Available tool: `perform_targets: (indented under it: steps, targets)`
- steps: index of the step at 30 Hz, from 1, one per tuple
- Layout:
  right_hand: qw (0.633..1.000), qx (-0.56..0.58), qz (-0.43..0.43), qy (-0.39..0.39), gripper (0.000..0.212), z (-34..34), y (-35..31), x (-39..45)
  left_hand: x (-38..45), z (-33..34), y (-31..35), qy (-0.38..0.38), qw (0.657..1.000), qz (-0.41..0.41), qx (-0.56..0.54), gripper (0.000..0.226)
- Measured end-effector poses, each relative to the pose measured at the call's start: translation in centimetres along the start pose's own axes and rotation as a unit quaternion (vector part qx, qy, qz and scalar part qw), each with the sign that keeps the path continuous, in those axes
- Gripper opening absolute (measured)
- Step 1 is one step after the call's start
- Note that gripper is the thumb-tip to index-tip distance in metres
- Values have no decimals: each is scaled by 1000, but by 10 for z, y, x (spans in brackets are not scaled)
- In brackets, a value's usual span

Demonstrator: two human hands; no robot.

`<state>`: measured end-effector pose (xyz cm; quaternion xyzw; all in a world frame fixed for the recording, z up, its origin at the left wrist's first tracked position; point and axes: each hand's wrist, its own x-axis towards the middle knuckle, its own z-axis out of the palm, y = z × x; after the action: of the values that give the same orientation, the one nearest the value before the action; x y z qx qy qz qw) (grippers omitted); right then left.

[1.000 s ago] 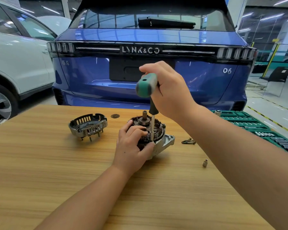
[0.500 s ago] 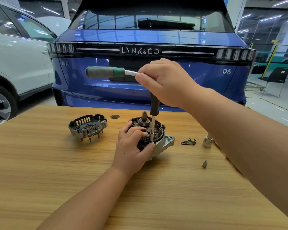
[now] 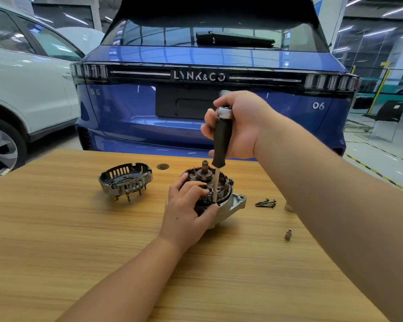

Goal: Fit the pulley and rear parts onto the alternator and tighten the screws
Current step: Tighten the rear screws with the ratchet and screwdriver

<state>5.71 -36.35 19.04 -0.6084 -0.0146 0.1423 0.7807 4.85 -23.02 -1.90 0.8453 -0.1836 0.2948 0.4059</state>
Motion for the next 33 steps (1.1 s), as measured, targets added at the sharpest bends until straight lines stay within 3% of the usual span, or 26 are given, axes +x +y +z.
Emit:
perform_targets:
  steps: [3, 6, 9, 11, 13, 15, 17, 21, 27, 31, 33]
  targets:
    - [992, 106, -54, 29, 17, 0, 16, 6, 0, -1, 0, -2, 1000, 0, 2, 33]
    - [969, 168, -179, 43, 20, -1, 37, 10, 0, -1, 0, -1, 1000, -4, 2, 34]
    - [939, 72, -332, 56, 16, -4, 50, 11, 1, 0, -1, 1, 1000, -4, 4, 35]
    - [873, -118, -462, 104, 14, -10, 54, 11, 1, 0, -2, -1, 1000, -4, 8, 35]
    - [761, -299, -558, 141, 16, -16, 56, 12, 0, 0, -3, -2, 1000, -4, 9, 35]
    - [668, -416, -599, 145, 22, -18, 57, 13, 0, 1, -2, -1, 1000, -4, 1, 34]
    - [629, -470, -606, 126, 28, -15, 55, 11, 0, 1, -2, 3, 1000, -5, -5, 34]
    - [596, -543, -582, 103, 48, -11, 51, 7, 0, 1, -1, 6, 1000, -6, -6, 34]
    - [603, -593, -523, 108, 38, -6, 35, -1, 0, 1, 0, 2, 1000, -6, 0, 33]
    - [572, -709, -386, 145, 39, 7, 11, -4, -1, 1, 0, 2, 1000, -5, -1, 33]
    - [608, -719, -299, 156, 39, 13, -2, -3, -1, 1, 0, -1, 1000, -6, -1, 33]
